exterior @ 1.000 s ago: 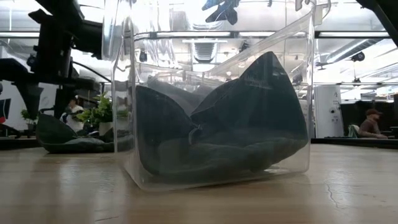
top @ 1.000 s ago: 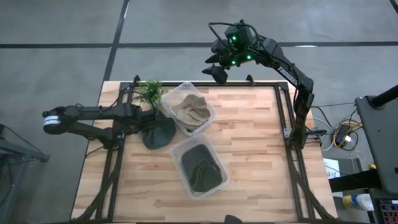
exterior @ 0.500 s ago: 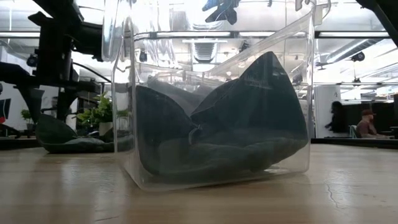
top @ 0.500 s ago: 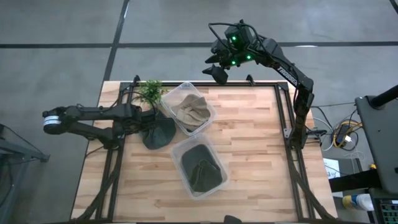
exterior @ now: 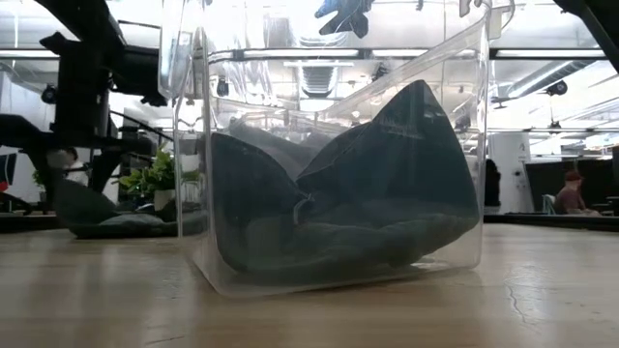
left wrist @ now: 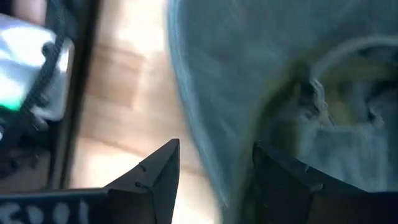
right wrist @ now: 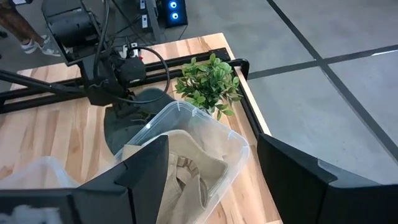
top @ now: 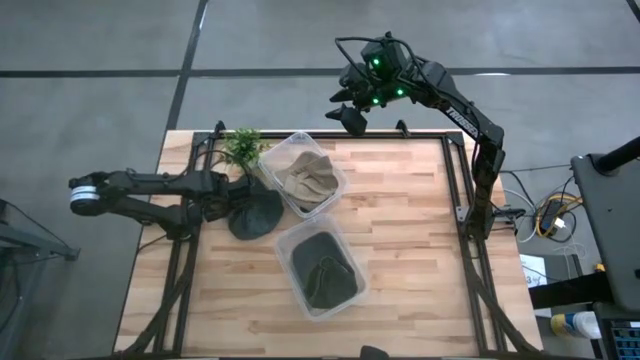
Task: Pick & Place hat
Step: Put the black cap into the bottom transparent bin
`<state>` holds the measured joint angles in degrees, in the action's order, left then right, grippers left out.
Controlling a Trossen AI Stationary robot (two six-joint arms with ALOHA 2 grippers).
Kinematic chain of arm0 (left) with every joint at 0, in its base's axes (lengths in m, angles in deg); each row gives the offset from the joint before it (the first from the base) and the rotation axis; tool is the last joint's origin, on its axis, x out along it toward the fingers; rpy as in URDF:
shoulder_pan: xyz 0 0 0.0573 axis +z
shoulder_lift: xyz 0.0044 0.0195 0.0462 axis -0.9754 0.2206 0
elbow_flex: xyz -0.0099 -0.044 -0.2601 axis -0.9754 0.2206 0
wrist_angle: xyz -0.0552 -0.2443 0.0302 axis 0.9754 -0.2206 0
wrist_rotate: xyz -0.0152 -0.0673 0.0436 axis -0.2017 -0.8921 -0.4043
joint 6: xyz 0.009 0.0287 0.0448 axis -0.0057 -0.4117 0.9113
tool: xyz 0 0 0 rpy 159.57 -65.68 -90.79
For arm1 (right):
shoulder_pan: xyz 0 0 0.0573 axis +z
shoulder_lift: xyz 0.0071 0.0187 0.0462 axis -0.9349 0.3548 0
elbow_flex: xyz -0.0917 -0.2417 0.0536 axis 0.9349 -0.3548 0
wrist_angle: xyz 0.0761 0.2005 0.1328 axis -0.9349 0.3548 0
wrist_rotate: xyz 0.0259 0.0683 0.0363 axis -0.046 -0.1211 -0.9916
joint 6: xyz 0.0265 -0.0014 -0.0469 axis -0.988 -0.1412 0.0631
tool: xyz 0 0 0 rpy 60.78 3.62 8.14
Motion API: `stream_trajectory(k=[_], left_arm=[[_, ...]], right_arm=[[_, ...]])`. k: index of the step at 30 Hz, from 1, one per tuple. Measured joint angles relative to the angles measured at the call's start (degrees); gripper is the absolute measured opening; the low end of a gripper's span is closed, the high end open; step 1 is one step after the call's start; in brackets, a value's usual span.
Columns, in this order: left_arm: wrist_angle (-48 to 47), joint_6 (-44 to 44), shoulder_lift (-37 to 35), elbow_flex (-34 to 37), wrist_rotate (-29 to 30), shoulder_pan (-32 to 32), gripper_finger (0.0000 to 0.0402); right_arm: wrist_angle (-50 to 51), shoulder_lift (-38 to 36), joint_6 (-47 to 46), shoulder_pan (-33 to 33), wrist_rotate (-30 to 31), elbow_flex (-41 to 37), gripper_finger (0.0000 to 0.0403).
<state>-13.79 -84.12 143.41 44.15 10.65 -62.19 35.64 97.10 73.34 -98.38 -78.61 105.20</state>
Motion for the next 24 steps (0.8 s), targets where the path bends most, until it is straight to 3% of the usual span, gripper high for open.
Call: stream_trajectory(k=[11, 15, 21, 24], left_arm=[[8.0, -0.3, 0.0, 4.8, 1.4, 0.0, 0.0174], [8.0, 1.0, -0.7, 4.5, 2.4, 0.0, 0.0132], [8.1, 3.2, -1.8, 3.9, 3.8, 0.0, 0.0021], [7.4, 3.9, -2.5, 3.8, 2.3, 0.0, 0.0012]], right_arm=[[0.0, 0.0, 0.1, 0.0, 0.0, 0.0, 0.0236], [0.0, 0.0, -0.1, 0.0, 0.0, -0.1, 0.0235], [0.0, 0.0, -0.1, 0.0, 0.0, -0.2, 0.0233], [0.0, 0.0, -0.1, 0.0, 0.0, -0.3, 0.0233]])
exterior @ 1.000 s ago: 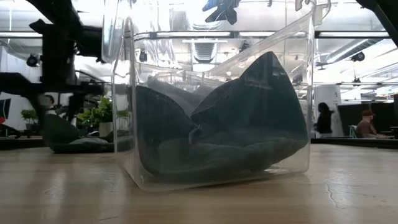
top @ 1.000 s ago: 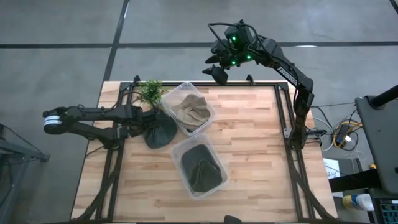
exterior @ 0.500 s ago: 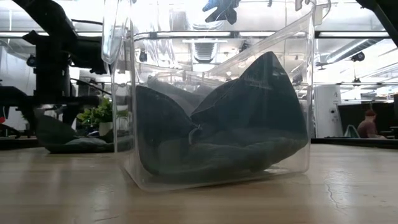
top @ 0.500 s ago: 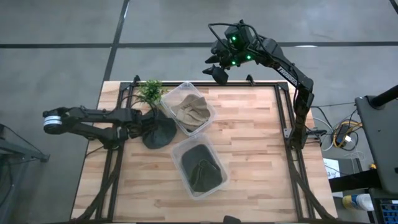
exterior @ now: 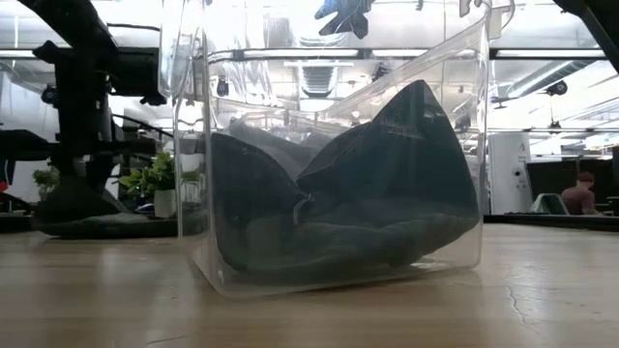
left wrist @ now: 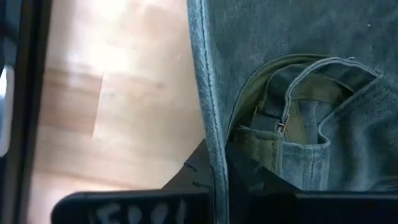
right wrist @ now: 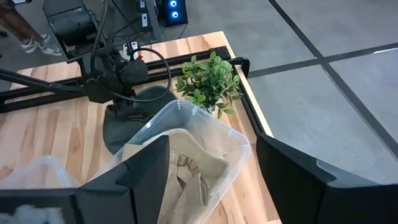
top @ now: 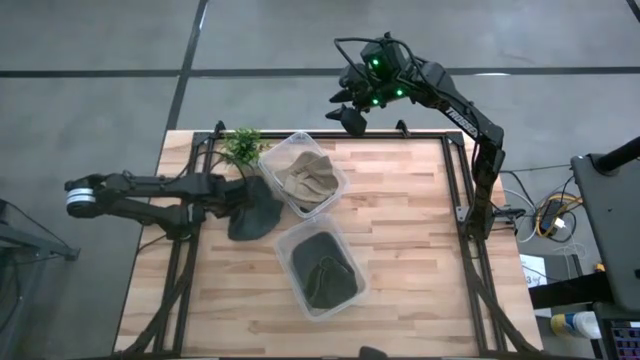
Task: Pick & Place hat
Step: Put the black cap into the bottom transparent bin
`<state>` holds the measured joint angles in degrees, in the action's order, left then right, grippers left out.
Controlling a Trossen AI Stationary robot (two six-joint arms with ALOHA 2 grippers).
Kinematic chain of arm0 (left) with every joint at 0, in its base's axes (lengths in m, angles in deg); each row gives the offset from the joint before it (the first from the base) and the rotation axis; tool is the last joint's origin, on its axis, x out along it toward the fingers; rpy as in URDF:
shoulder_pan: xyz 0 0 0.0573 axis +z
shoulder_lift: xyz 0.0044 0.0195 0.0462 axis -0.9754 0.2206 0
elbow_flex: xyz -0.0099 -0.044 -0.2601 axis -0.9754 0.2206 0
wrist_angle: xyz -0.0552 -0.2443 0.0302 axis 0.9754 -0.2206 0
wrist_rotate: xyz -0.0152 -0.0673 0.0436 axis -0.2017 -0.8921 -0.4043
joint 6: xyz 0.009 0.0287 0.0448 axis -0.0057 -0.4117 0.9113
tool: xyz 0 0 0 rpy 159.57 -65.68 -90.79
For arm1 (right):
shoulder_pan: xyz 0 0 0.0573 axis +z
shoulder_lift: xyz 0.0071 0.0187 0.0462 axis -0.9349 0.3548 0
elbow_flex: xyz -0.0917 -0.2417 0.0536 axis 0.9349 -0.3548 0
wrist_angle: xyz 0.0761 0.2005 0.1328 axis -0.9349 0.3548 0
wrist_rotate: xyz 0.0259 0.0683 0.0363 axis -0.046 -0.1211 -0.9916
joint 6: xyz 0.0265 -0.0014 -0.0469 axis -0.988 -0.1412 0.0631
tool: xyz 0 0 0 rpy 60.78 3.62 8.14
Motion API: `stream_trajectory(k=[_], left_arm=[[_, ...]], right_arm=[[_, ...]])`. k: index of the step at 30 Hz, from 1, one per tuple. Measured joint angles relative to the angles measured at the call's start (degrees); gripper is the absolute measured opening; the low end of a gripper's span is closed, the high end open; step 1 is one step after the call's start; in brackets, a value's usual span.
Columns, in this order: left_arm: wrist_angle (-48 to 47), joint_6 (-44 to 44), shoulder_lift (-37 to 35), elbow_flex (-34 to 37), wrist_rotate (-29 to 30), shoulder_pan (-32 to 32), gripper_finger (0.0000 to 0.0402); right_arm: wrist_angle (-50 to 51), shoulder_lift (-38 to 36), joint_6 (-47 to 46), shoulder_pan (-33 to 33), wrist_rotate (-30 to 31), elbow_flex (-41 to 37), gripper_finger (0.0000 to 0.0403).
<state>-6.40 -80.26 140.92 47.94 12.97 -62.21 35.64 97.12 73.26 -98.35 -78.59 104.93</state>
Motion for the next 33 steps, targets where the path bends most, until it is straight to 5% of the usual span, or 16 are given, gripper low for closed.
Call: stream_trajectory(k=[11, 24, 33], left_arm=[[-13.1, 13.0, -6.6, -9.9, -11.7, -0.1, 0.0005], [-27.2, 18.0, -11.3, -31.7, -10.3, -0.1, 0.0005], [-28.4, 19.5, -11.2, -47.4, -2.6, -0.1, 0.0005]], right_arm=[[0.0, 0.0, 0.0, 0.0, 0.0, 0.0, 0.0230], [-2.1, 0.0, -3.3, 0.0, -0.3, 0.0, 0.0229], [-10.7, -0.1, -14.0, 0.0, -11.3, 0.0, 0.0228]])
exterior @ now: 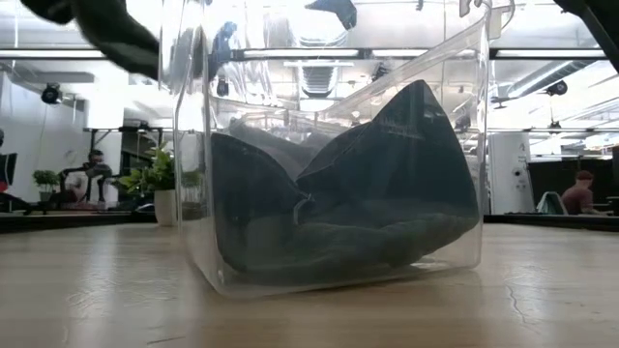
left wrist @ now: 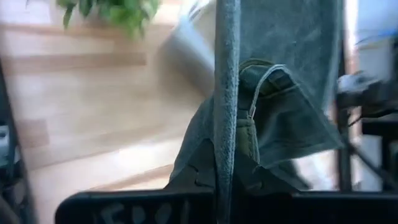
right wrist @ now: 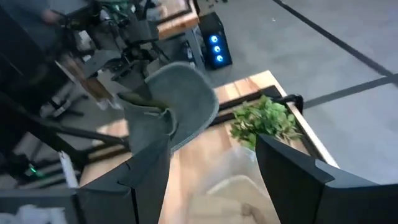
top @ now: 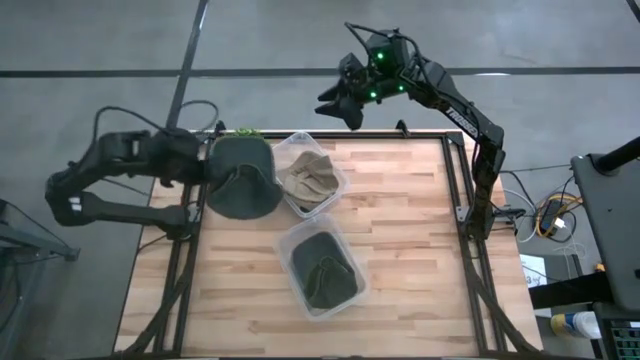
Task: Pick & Place hat
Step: Put the black cap into the bottom transparent bin
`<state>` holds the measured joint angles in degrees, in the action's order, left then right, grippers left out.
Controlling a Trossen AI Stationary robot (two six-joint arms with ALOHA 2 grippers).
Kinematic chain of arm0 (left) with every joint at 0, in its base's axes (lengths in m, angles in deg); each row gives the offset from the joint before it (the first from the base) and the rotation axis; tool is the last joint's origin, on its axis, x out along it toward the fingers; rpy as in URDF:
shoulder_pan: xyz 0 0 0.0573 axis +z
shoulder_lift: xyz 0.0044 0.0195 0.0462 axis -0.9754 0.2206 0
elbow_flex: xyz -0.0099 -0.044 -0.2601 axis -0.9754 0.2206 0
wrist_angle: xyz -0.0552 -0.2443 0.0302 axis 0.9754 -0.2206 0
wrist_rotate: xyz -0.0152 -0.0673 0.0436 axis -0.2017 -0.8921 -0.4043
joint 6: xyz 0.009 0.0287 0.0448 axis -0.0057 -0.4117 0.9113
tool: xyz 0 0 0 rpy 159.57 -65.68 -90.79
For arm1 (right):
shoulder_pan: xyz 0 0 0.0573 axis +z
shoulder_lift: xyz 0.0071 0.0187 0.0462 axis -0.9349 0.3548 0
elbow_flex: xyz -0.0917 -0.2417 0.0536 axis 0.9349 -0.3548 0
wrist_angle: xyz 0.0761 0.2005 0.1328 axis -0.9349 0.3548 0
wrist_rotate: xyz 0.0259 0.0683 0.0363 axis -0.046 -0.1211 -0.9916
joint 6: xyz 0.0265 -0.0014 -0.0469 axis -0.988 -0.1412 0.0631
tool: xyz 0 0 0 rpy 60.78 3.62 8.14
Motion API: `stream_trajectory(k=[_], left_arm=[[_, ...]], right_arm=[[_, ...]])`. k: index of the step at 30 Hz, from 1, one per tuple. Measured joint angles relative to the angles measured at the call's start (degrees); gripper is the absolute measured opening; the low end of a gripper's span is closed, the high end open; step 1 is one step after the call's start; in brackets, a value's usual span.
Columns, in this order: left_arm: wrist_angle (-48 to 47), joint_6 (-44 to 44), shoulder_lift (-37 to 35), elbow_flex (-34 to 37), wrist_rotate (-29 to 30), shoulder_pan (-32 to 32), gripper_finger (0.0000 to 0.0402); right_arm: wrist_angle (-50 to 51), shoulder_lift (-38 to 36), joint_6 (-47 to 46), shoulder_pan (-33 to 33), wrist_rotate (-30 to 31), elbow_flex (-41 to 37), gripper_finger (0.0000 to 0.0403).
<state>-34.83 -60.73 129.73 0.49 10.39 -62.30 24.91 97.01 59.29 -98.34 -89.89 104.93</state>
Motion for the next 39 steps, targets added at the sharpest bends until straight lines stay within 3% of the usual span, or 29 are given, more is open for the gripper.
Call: stream_trajectory(k=[6, 11, 17, 20, 26, 30, 39], left_arm=[[4.8, 5.5, 1.4, -7.3, 15.6, 0.0, 0.0005], [13.1, 14.6, 3.5, -9.5, 22.8, 0.0, 0.0005], [24.8, 26.4, 6.6, -9.3, 22.4, 0.0, 0.0005], [26.4, 26.9, 7.9, -9.0, 21.6, 0.0, 0.0005], [27.2, 27.8, 8.1, -9.1, 20.1, -0.4, 0.0004], [27.2, 28.2, 7.8, -9.1, 19.4, -0.5, 0.0004], [29.0, 29.6, 7.7, -9.1, 19.7, -0.5, 0.0007]], right_arm=[[-3.8, 0.1, -6.8, 0.1, -2.8, 0.0, 0.0228], [-7.2, 1.1, -10.5, 1.0, -2.6, 0.0, 0.0228], [-15.2, 3.6, -12.7, 2.8, -2.3, 0.0, 0.0228], [-17.0, 3.8, -10.7, 3.6, -0.9, -0.1, 0.0228], [-17.2, 3.1, -6.9, 4.3, 7.8, 0.0, 0.0225], [-17.5, 2.2, -3.6, 4.4, 7.9, 0.0, 0.0220], [-16.7, 2.7, -6.2, 4.9, 7.6, -0.2, 0.0219]])
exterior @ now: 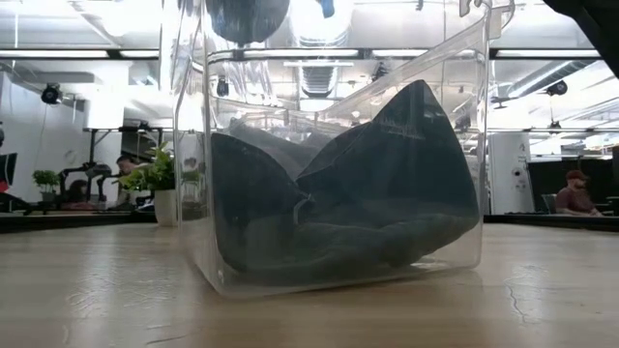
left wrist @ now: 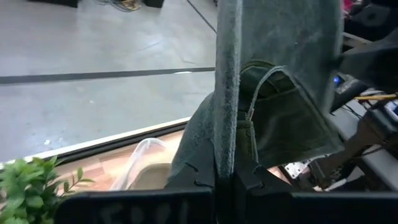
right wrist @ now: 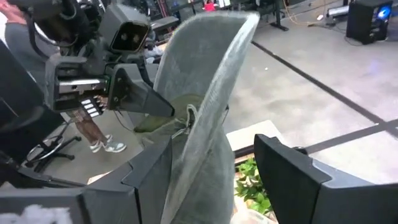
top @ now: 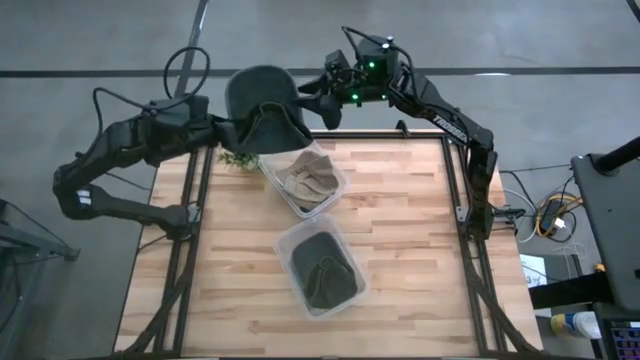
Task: Pick & Place hat
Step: Put the black cap into the bottom transparent bin
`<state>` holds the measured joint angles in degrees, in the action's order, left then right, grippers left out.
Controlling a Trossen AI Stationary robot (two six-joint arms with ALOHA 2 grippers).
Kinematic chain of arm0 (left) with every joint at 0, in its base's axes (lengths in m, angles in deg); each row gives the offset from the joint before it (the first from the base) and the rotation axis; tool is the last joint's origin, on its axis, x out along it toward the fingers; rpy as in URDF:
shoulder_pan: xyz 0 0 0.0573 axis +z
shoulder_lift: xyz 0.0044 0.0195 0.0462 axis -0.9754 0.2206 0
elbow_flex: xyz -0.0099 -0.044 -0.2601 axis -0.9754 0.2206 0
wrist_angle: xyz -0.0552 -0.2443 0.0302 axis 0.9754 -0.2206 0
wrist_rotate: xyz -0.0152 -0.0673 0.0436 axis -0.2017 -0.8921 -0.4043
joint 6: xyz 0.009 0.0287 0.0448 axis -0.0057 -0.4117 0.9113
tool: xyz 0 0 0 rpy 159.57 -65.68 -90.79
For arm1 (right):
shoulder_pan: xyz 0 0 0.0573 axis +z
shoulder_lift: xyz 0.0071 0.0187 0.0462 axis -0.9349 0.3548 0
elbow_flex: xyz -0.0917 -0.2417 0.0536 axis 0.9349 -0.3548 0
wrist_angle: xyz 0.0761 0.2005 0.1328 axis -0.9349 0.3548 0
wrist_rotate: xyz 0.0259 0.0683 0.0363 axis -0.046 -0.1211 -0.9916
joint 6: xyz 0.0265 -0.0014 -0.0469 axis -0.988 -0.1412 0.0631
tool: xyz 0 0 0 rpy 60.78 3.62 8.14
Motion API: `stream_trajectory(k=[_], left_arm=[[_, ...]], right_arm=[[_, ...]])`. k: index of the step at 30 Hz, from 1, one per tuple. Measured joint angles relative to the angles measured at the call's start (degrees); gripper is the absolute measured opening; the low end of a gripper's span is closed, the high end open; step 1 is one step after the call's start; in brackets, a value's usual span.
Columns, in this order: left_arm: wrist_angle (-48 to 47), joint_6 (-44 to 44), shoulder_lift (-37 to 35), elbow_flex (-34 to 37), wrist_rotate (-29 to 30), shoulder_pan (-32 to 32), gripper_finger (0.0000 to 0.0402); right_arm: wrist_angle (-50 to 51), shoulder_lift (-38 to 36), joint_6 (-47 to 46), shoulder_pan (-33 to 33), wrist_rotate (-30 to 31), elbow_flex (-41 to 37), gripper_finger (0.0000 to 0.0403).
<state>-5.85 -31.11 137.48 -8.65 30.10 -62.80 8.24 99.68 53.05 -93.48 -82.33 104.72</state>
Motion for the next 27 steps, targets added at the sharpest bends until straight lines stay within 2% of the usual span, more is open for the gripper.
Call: stream_trajectory(k=[4, 7, 9, 12, 13, 21, 27], left_arm=[[1.5, 0.5, 0.5, 0.0, -1.5, 0.0, 0.0004], [1.4, 0.4, 0.6, 0.0, -2.2, 0.0, 0.0004], [1.4, 0.5, 0.6, 0.0, -2.3, 0.0, 0.0004], [1.3, 0.5, 0.5, 0.0, -2.6, 0.0, 0.0005], [1.6, 0.5, 0.5, 0.0, -2.7, 0.0, 0.0005], [1.5, 5.5, 0.4, -0.1, -3.2, 0.0, 0.0019], [1.7, 10.1, 0.5, 0.0, -2.7, 0.1, 0.0084]], right_arm=[[0.0, 0.4, -1.5, 0.2, 0.0, 0.0, 0.0211], [-0.1, 0.4, -2.3, 0.3, -0.1, 0.0, 0.0178], [-0.1, 0.4, -2.3, 0.4, -1.1, 0.0, 0.0138], [0.2, 0.4, -2.8, 0.4, -2.5, 0.0, 0.0049], [0.4, 0.4, -2.7, 0.3, -2.5, 0.0, 0.0031], [1.7, 0.0, -5.1, -0.4, -3.7, 0.0, 0.0011], [2.8, -0.3, -6.0, -0.5, -3.8, 0.0, 0.0010]])
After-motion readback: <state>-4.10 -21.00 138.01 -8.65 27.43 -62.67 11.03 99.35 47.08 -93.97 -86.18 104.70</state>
